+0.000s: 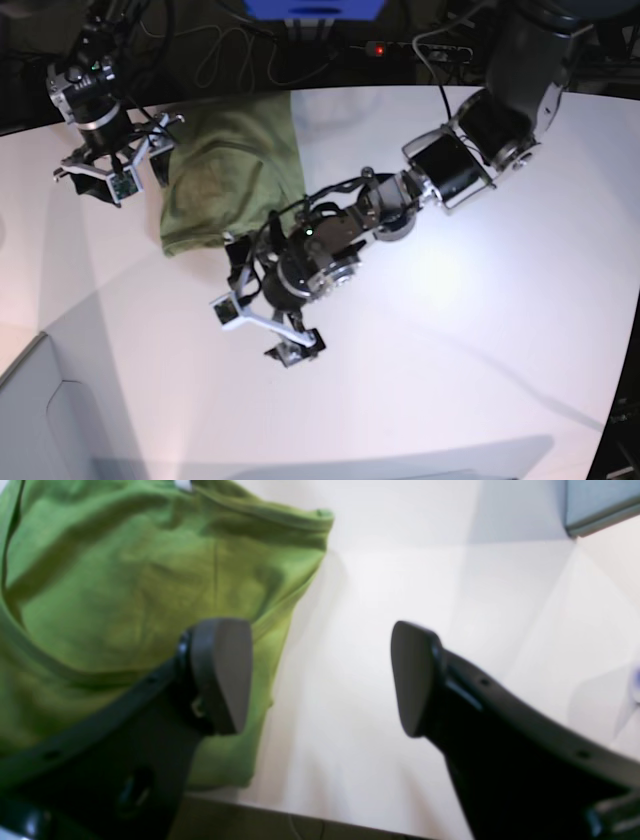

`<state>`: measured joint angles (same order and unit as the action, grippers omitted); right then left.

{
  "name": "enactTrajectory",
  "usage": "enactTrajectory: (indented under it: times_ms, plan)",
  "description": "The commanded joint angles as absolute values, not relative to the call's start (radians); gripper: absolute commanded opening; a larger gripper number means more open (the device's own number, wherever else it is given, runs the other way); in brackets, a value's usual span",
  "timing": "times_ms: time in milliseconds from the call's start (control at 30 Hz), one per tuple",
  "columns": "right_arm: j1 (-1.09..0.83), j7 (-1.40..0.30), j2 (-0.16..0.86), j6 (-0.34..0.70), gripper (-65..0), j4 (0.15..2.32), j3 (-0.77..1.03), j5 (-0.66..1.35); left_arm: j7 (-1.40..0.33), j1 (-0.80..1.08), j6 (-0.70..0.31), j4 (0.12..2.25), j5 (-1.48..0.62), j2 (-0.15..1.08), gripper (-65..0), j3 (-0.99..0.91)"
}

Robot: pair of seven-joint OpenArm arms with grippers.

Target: Fold the T-shirt properly

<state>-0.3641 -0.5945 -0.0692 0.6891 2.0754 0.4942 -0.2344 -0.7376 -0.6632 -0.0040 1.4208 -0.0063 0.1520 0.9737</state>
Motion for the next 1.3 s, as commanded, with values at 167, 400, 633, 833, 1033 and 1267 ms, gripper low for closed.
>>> enactTrajectory:
  times_ms: [167, 400, 633, 833, 1033, 1267]
  plan:
    - [-0.420, -0.565, -0.081, 0.698, -25.9, 2.095, 0.493, -0.222, -0.728, -0.556, 0.005, 1.577, 0.036, 0.243, 0.0, 0.717]
    - [-0.458, -0.565, -0.099, 0.698, -63.4, 2.095, 0.446, -0.222, -0.730, -0.223, 0.002, 1.771, 0.033, 0.285, 0.0, 0.168]
    - [-0.458, -0.565, -0.097, 0.698, -65.0, 2.035, 0.432, -0.222, -0.719, 0.027, 0.001, 1.842, 0.028, 0.280, 0.0, -0.222]
    - [-0.437, -0.564, -0.091, 0.698, -65.0, 1.925, 0.435, -0.222, -0.719, 0.133, -0.001, 1.847, 0.028, 0.280, 0.0, -0.335]
    - [-0.460, -0.510, -0.096, 0.698, -65.0, 2.002, 0.455, -0.222, -0.719, 0.246, -0.001, 1.931, 0.028, 0.248, 0.0, -0.392]
    - [-0.515, -0.493, -0.130, 0.698, -65.0, 2.094, 0.582, -0.222, -0.730, 0.401, -0.002, 2.069, 0.028, 0.127, 0.0, -0.490]
